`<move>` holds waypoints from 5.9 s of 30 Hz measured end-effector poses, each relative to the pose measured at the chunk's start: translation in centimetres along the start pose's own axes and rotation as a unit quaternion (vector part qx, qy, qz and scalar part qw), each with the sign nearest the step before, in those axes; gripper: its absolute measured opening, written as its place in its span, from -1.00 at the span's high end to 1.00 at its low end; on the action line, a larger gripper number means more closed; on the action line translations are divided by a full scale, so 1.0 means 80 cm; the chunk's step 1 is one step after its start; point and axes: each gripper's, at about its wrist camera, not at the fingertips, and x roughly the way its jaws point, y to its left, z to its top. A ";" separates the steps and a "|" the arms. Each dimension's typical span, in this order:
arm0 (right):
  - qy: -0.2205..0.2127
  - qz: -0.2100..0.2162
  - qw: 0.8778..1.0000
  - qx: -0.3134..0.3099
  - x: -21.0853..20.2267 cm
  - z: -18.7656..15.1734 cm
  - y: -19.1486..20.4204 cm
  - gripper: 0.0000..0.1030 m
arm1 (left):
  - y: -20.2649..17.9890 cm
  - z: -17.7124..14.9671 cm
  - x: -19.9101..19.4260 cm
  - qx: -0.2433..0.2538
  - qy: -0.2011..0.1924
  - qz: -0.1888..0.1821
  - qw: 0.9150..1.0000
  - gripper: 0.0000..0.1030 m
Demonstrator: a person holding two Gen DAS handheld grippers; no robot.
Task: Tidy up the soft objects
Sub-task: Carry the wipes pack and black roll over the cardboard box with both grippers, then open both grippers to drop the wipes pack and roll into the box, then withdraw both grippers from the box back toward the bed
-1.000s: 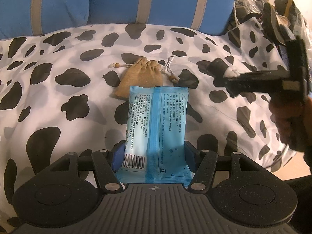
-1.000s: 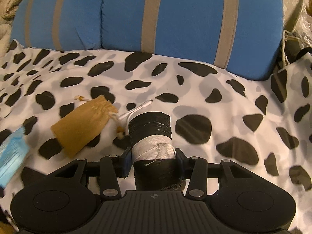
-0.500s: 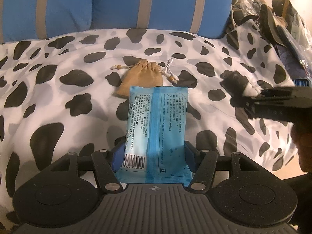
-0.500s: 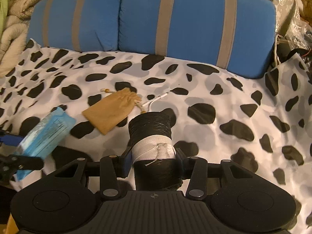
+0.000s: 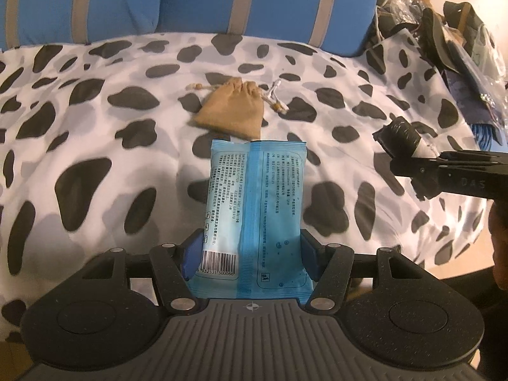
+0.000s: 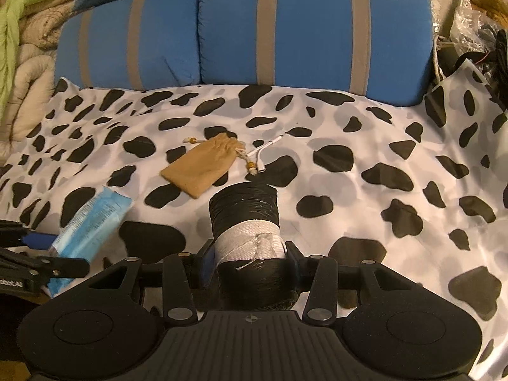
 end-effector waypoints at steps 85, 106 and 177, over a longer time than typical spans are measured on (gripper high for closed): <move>0.163 0.005 0.986 -0.038 -0.029 -0.123 0.085 -1.00 | -0.021 -0.119 -0.040 -0.046 0.091 0.007 0.995 -0.40; 0.183 -0.019 0.982 -0.037 -0.020 -0.125 0.081 -1.00 | -0.016 -0.121 -0.029 -0.048 0.117 0.027 0.992 -0.40; -0.019 -0.051 0.998 -0.017 -0.022 -0.020 0.027 -1.00 | -0.019 -0.028 -0.032 0.021 -0.078 0.062 0.995 -0.41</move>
